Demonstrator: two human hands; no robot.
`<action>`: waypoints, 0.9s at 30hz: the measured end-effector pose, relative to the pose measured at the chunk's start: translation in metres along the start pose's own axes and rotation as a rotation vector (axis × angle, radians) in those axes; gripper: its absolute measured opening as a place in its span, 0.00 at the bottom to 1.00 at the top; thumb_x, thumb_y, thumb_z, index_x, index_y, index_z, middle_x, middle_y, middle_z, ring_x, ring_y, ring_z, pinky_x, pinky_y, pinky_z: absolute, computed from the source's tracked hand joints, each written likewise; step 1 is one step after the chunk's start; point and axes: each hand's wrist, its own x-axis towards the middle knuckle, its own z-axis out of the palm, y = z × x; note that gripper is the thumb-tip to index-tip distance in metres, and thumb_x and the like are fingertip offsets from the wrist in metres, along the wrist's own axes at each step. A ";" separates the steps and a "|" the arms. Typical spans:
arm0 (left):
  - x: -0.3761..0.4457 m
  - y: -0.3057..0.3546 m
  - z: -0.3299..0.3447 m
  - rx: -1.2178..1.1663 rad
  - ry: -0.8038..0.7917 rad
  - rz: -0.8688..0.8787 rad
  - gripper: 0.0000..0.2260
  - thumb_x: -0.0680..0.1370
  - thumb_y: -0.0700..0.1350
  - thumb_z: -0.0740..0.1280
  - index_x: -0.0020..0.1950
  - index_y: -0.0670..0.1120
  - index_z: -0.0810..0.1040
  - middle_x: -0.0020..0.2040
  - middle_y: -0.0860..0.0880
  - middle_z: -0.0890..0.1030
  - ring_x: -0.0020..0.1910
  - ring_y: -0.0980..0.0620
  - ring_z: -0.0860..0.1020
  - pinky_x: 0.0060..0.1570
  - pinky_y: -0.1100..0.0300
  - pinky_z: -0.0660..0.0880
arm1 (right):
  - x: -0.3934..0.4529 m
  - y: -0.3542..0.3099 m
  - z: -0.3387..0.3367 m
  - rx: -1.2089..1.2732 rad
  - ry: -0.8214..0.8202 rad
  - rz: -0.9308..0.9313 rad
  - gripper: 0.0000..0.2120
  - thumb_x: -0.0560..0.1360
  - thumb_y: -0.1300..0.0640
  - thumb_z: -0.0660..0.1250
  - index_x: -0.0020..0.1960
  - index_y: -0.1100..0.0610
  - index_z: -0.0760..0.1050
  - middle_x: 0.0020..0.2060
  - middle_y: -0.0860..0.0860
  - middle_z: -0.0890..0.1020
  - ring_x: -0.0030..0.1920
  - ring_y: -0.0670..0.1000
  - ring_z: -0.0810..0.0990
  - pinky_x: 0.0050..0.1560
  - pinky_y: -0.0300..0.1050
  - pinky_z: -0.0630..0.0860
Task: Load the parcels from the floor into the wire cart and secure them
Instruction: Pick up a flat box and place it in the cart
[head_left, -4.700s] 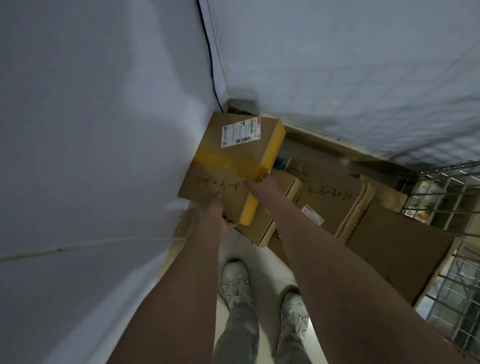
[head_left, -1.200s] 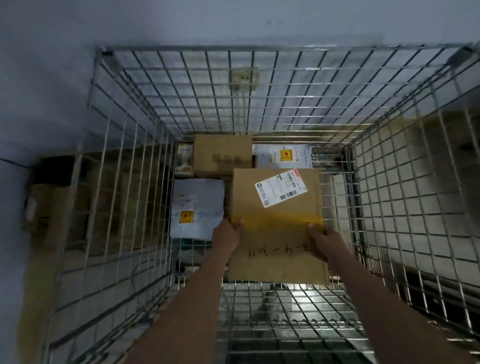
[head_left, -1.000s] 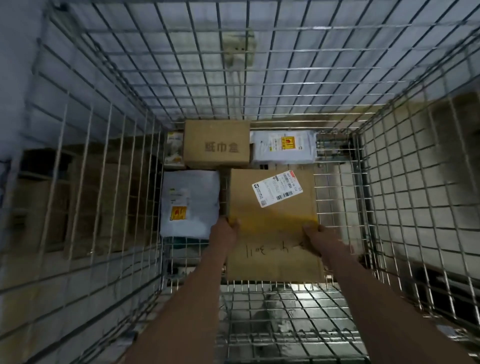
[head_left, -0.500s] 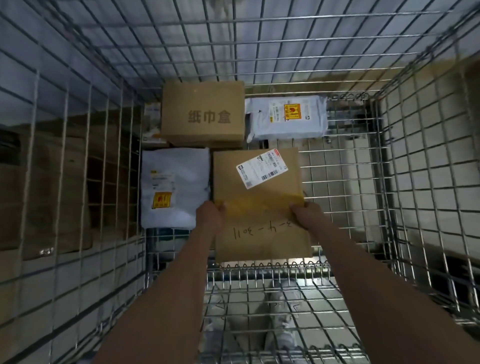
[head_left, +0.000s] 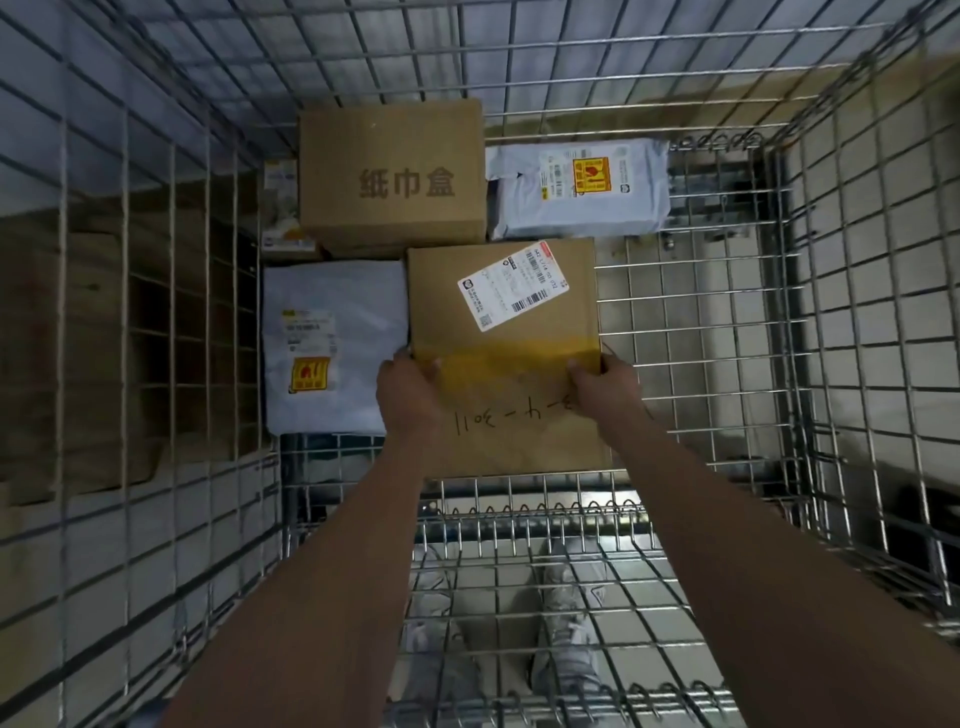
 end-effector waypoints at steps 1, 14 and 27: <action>0.000 0.000 0.000 0.006 0.000 -0.006 0.14 0.82 0.50 0.65 0.54 0.39 0.79 0.50 0.41 0.82 0.48 0.43 0.80 0.51 0.45 0.79 | 0.000 0.000 0.001 -0.026 0.003 -0.010 0.14 0.77 0.52 0.69 0.60 0.57 0.79 0.47 0.55 0.81 0.52 0.60 0.81 0.52 0.58 0.81; -0.043 0.061 -0.095 0.404 -0.285 0.122 0.22 0.84 0.53 0.50 0.69 0.41 0.71 0.69 0.41 0.73 0.67 0.39 0.70 0.66 0.40 0.69 | -0.085 -0.090 -0.062 -0.692 0.022 -0.297 0.18 0.82 0.53 0.59 0.69 0.61 0.67 0.63 0.59 0.76 0.63 0.61 0.75 0.60 0.55 0.73; -0.175 0.194 -0.415 0.390 -0.243 0.059 0.27 0.85 0.58 0.46 0.81 0.48 0.55 0.81 0.44 0.54 0.79 0.41 0.55 0.75 0.39 0.57 | -0.356 -0.279 -0.186 -0.969 -0.085 -0.703 0.31 0.83 0.42 0.51 0.80 0.58 0.53 0.79 0.59 0.55 0.78 0.60 0.56 0.77 0.62 0.52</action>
